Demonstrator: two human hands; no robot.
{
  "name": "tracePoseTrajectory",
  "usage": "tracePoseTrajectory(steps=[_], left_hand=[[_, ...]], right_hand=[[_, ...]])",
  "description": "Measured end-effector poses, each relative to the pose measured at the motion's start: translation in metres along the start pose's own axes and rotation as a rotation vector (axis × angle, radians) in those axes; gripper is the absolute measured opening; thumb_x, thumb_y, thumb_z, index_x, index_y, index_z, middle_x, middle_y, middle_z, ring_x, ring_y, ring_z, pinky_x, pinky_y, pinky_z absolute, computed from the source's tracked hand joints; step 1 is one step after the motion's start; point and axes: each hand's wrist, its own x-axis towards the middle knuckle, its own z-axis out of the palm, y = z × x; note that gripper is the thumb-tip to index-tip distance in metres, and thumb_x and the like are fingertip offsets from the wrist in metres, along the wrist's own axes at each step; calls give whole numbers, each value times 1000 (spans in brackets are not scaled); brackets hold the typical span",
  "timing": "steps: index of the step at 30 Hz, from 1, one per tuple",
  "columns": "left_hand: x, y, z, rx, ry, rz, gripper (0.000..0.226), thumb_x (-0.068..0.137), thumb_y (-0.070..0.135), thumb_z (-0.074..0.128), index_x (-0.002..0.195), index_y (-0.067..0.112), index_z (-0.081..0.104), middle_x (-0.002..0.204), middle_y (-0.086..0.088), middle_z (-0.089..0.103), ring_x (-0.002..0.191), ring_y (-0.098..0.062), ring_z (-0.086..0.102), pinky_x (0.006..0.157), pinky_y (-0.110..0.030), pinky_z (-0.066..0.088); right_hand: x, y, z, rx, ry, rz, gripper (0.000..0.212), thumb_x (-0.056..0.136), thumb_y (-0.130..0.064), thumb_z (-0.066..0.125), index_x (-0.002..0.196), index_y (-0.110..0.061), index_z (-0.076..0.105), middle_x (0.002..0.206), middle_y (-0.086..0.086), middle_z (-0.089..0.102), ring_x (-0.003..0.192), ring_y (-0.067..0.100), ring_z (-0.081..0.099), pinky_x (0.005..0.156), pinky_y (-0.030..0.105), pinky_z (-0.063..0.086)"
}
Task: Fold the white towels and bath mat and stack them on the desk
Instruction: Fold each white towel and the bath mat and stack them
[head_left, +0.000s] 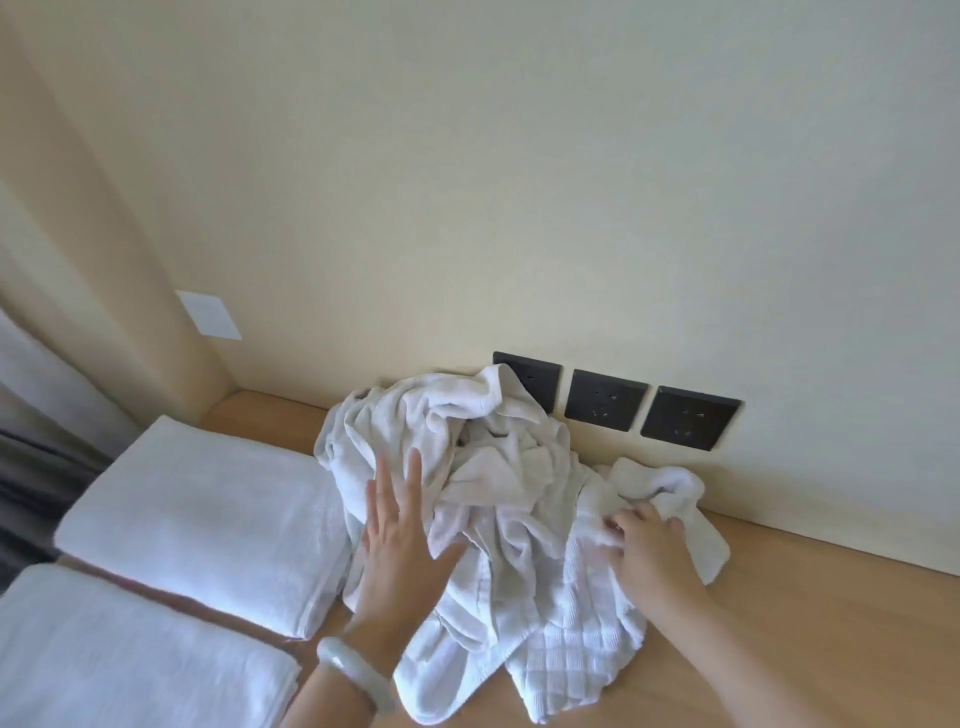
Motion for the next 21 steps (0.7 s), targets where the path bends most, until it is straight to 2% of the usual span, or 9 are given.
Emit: tracePoseTrajectory(steps=[2,4,5,7,10,12,15,18,21], left_hand=[[-38,-20,18,-19,-29,-206,120,82,40,72,142,39,-31,157,-1,-31,148,-25,-17,118,-45,11],[-66,-32,39,49,-183,-318,125,79,48,73,137,29,-36,158,-14,-23,148,-31,-13,119,-44,9],[-72,-36,48,128,-226,-280,132,69,50,78,143,25,-28,159,-17,-15,148,-34,-7,119,-46,14],[-75,-41,56,221,-277,-189,140,36,50,89,152,19,19,154,-17,13,139,-41,19,106,-54,40],[-72,-41,48,175,-230,-252,101,73,11,67,154,21,6,157,-12,5,135,-33,28,111,-40,35],[-68,-31,35,15,-229,-256,79,79,-5,43,150,22,20,147,-2,25,121,-20,42,100,-29,40],[-55,-9,16,-79,-142,-198,44,86,-1,48,125,19,50,121,3,53,102,-13,51,86,-24,41],[-41,23,-5,-229,-46,-124,37,89,0,54,121,17,56,114,5,60,106,-13,54,88,-23,39],[-30,64,-37,-421,20,-122,28,86,-1,59,106,18,64,101,10,66,95,-11,58,72,-17,39]], right_hand=[[0,-1,-4,155,61,28,26,94,-21,51,68,-19,47,86,-4,49,83,26,45,65,28,27],[-5,-4,-15,400,98,76,35,92,-18,58,61,-7,45,68,2,47,71,28,48,56,26,25],[-10,-7,-23,514,112,96,37,92,-17,59,61,-5,45,61,1,46,62,23,46,52,24,24],[-19,-12,-41,698,167,138,37,92,-18,59,60,-5,45,52,-5,39,52,15,37,46,20,25],[-28,-14,-68,960,282,178,23,94,-16,59,74,-5,59,61,6,45,56,16,40,40,12,33],[-35,-14,-92,1108,329,175,19,94,-15,58,77,-8,64,63,7,50,59,18,44,50,16,39],[-44,-11,-135,1317,438,171,15,94,-16,59,83,-16,70,80,4,64,77,19,56,72,32,47],[-51,-7,-179,1464,522,127,15,95,-11,58,87,-16,69,92,6,69,91,20,64,84,34,55],[-52,2,-204,1408,556,99,12,95,-11,58,94,-4,67,97,13,68,93,23,66,87,39,56]])
